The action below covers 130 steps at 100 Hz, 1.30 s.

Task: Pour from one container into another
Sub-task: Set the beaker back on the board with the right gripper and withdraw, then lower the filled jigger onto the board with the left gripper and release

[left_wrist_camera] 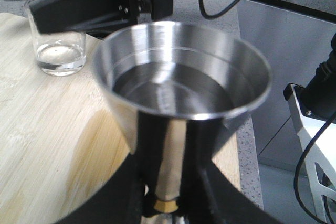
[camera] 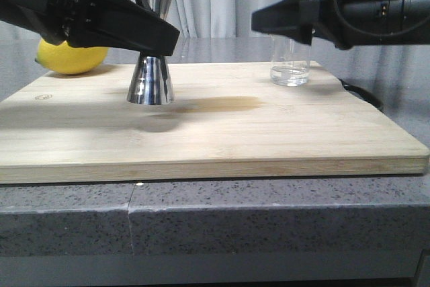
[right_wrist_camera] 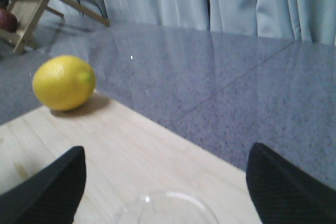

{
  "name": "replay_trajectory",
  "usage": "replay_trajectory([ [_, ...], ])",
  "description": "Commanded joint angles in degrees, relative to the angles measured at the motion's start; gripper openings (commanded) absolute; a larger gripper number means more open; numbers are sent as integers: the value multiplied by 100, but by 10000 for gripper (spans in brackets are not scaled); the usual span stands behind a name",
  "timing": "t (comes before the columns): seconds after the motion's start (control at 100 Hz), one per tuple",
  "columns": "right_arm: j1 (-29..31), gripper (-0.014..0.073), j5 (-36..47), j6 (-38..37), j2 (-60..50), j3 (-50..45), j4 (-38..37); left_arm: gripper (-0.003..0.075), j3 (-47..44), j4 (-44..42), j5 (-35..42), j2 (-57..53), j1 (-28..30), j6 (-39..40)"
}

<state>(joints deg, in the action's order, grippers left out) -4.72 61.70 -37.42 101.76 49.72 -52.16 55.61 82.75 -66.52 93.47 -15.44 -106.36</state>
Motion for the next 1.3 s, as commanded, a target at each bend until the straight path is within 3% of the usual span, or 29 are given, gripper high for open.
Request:
replay_trajectory([
  [0.0,53,566,917,42,-229,259,427,-19,171,408,-673,-204,-37,33],
  [0.07,53,566,1421,42,-255,410,540,-19,171,419,-673,-204,-37,33],
  [0.31,-18,566,1406,20,-1077,733,541,-20,171,572,-606,-204,12,-286],
  [0.55,-18,565,1406,20,-2054,739,430,-20,171,1214,-564,-204,343,-846],
  [0.76,-18,562,1371,-193,-2639,739,369,-20,171,1254,-430,-204,619,-968],
  [1.29,-18,562,1255,-318,-3152,739,239,-20,171,1912,-271,320,691,-1633],
])
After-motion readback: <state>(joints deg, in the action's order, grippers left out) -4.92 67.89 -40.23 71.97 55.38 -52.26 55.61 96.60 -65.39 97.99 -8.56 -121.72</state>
